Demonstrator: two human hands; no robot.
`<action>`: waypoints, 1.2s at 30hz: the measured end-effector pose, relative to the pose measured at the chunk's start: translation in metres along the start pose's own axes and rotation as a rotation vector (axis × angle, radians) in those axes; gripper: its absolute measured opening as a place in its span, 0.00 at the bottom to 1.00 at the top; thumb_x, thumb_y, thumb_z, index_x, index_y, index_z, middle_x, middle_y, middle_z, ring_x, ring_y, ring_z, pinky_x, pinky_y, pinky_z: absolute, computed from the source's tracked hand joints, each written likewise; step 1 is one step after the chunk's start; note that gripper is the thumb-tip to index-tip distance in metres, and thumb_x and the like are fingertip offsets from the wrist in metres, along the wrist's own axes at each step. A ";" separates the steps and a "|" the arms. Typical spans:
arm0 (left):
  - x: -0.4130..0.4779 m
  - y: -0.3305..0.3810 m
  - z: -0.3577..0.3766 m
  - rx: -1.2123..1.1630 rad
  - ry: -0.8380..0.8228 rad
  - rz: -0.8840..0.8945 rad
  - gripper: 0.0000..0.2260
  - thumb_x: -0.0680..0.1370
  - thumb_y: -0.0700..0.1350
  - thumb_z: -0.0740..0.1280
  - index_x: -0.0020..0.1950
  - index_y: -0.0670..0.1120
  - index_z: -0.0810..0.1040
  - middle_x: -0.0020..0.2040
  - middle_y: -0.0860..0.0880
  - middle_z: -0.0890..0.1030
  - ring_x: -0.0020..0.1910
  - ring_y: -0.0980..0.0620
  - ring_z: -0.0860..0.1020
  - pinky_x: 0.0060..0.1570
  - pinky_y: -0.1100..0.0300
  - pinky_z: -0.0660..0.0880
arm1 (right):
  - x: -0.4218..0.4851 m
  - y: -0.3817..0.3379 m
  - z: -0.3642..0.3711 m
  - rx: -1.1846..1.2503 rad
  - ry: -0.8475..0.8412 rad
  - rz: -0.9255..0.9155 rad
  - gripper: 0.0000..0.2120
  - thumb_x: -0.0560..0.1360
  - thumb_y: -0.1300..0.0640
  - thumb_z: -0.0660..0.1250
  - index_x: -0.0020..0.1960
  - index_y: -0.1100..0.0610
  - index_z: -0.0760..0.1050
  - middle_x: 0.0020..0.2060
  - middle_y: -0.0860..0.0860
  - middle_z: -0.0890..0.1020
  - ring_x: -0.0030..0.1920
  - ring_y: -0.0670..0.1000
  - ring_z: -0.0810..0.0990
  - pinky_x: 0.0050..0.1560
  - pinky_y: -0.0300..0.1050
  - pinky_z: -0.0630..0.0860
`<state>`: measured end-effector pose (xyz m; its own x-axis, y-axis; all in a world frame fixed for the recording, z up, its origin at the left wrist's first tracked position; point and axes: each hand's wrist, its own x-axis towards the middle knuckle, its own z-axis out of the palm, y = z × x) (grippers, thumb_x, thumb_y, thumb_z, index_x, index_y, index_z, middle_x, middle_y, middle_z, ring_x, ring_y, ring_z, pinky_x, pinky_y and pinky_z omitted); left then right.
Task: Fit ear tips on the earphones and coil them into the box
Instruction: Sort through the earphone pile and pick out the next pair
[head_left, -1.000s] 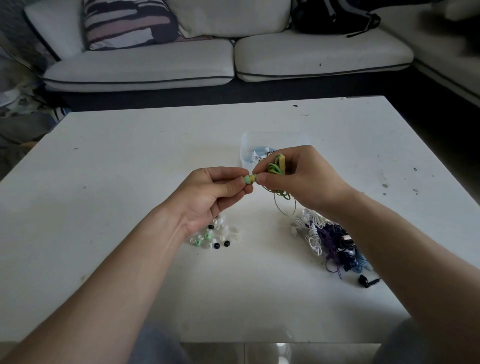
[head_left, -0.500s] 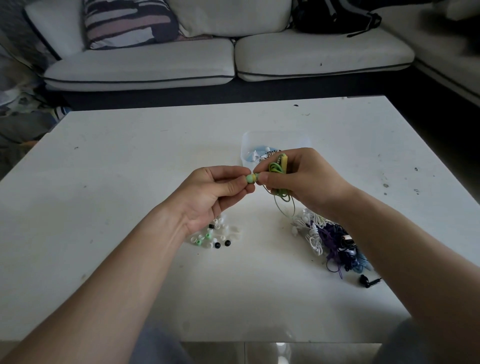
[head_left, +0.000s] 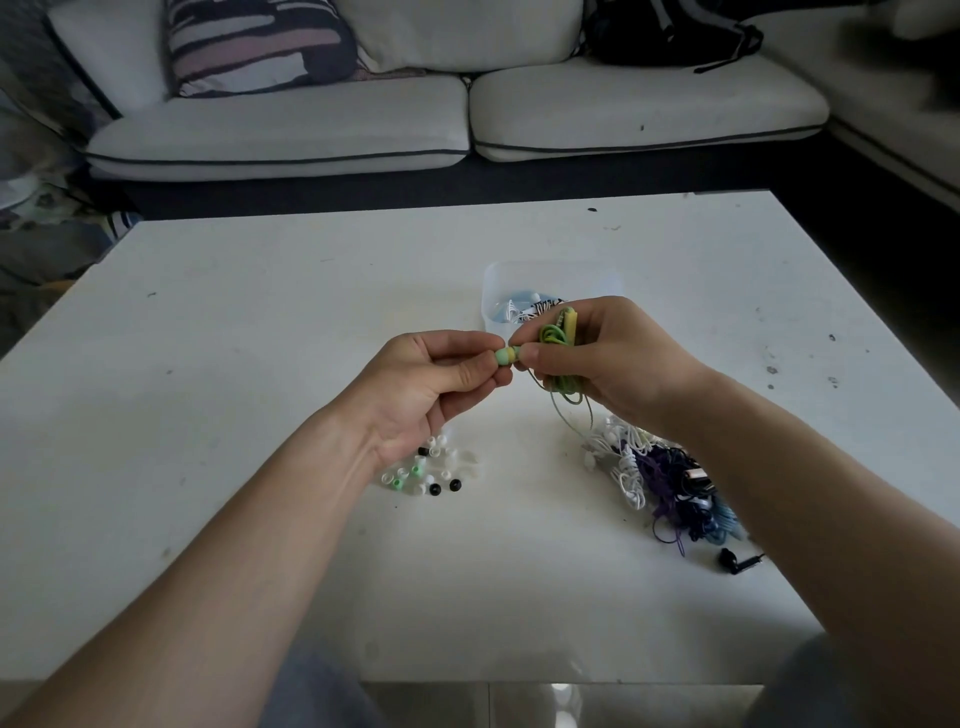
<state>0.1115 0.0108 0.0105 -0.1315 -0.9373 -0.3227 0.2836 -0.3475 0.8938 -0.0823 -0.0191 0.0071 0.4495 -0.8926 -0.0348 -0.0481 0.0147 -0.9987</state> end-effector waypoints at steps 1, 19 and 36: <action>0.000 0.000 0.000 0.002 -0.005 -0.002 0.07 0.73 0.31 0.67 0.47 0.40 0.82 0.39 0.45 0.85 0.39 0.52 0.85 0.38 0.66 0.80 | 0.000 0.000 0.000 0.024 -0.013 0.012 0.05 0.75 0.69 0.70 0.45 0.63 0.83 0.39 0.59 0.80 0.37 0.50 0.76 0.39 0.41 0.75; 0.009 -0.010 -0.002 0.138 0.013 0.033 0.08 0.79 0.40 0.67 0.57 0.42 0.81 0.51 0.45 0.85 0.48 0.49 0.84 0.44 0.62 0.80 | 0.006 0.008 0.003 0.277 0.100 0.161 0.03 0.76 0.69 0.67 0.48 0.65 0.79 0.41 0.58 0.79 0.35 0.49 0.75 0.36 0.37 0.73; 0.052 -0.027 0.029 0.553 0.339 0.331 0.04 0.74 0.47 0.73 0.48 0.49 0.83 0.38 0.50 0.85 0.37 0.52 0.82 0.41 0.57 0.78 | 0.025 0.002 0.000 0.743 0.371 0.347 0.03 0.78 0.64 0.64 0.50 0.63 0.72 0.35 0.59 0.78 0.35 0.54 0.77 0.41 0.45 0.77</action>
<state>0.0697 -0.0278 -0.0212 0.2053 -0.9787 -0.0066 -0.2755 -0.0643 0.9592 -0.0711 -0.0417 0.0038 0.1945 -0.8698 -0.4535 0.5197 0.4835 -0.7044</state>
